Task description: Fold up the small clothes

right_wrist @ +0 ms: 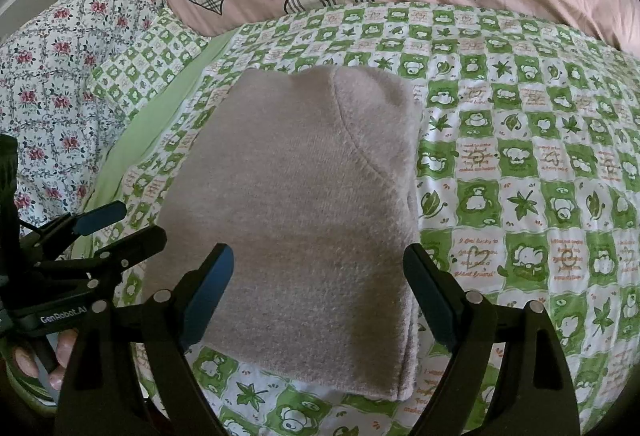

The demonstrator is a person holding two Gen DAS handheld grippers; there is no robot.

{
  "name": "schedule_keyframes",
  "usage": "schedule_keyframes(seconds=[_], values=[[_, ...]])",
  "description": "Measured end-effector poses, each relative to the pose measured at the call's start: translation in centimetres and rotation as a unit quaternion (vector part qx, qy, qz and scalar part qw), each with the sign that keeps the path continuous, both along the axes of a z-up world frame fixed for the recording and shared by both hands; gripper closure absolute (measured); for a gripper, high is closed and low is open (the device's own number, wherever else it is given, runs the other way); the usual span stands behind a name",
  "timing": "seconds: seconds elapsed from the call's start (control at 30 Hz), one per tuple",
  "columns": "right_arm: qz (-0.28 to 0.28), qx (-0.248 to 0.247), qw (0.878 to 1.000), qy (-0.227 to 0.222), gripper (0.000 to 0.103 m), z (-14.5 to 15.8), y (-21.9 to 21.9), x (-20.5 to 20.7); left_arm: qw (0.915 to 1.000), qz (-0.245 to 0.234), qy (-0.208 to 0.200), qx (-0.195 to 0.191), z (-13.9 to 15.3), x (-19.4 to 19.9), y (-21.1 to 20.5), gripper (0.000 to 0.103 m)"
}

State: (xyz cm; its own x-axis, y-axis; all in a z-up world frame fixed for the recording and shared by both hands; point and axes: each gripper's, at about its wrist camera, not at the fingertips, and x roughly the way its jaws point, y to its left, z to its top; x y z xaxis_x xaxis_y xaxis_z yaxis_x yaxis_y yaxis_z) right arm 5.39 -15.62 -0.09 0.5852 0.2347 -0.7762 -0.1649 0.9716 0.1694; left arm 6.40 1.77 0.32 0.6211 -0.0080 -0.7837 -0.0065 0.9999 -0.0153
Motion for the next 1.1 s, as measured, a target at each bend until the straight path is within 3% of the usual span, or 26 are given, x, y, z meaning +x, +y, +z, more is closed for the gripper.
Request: schedule_keyframes(seconds=[1.1], values=[[0.004, -0.001, 1.000, -0.001, 0.016, -0.04, 0.22, -0.14, 1.0000, 0.005, -0.003, -0.004, 0.05, -0.17, -0.17, 0.020]])
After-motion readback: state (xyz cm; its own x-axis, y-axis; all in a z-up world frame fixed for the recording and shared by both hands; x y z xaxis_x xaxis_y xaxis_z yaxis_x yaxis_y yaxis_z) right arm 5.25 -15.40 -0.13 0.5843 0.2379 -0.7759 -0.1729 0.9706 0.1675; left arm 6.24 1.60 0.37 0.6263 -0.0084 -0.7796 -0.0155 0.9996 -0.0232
